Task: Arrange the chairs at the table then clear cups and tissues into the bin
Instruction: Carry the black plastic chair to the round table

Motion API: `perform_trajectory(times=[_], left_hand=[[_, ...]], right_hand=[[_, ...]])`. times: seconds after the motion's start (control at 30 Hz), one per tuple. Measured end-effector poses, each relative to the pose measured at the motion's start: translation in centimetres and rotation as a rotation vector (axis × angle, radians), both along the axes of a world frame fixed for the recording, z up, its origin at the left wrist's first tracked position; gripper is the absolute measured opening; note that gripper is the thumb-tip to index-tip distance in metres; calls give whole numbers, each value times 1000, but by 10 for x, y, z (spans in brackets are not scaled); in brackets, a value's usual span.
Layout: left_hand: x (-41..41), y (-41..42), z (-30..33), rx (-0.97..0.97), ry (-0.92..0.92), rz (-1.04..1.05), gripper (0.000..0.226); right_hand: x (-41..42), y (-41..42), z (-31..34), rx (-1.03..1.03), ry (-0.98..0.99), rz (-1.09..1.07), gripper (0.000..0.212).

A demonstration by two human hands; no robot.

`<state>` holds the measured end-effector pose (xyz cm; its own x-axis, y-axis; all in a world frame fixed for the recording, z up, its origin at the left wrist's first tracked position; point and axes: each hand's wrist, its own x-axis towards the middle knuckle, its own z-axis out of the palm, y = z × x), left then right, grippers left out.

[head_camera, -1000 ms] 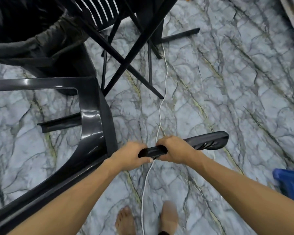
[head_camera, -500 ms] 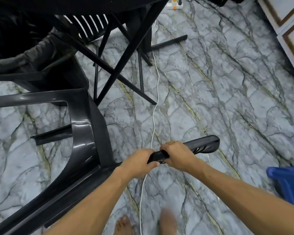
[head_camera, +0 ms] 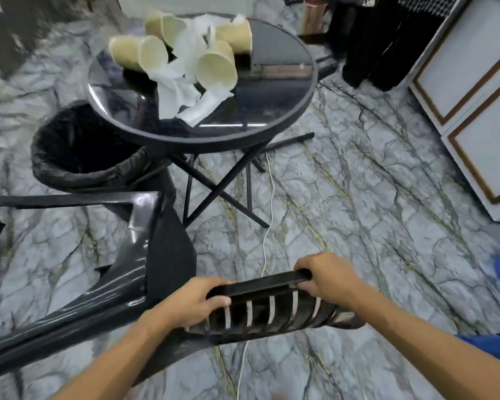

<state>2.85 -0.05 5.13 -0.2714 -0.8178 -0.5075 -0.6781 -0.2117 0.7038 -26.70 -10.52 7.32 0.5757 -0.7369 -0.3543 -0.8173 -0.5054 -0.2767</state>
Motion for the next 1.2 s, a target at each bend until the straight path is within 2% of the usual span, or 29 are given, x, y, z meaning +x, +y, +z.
perform_trajectory(times=[0.13, 0.27, 0.4, 0.53, 0.67, 0.8, 0.97, 1.03, 1.1, 1.2], left_hand=[[29, 20, 56, -11, -55, 42, 45], [56, 37, 99, -38, -131, 37, 45], [76, 47, 139, -141, -146, 40, 59], [84, 56, 189, -213, -47, 46, 43], [120, 97, 225, -263, 63, 208, 22], [162, 151, 245, -267, 133, 332, 20], [198, 204, 262, -261, 83, 385, 32], [206, 218, 272, -265, 15, 356, 36], [211, 229, 284, -290, -38, 338, 41], [213, 241, 305, -381, -79, 383, 34]], right_hand=[[20, 15, 55, 56, -3, 56, 21], [60, 30, 109, 61, -11, 126, 30], [112, 41, 162, 0, -6, 187, 34], [174, 62, 218, -122, 16, 293, 38], [228, 85, 265, -164, -53, 339, 35], [259, 110, 295, -27, -284, 281, 26], [285, 139, 321, 18, -412, 308, 21], [300, 151, 331, -25, -429, 338, 27], [318, 165, 337, -68, -435, 379, 21], [341, 189, 342, -104, -421, 452, 19]])
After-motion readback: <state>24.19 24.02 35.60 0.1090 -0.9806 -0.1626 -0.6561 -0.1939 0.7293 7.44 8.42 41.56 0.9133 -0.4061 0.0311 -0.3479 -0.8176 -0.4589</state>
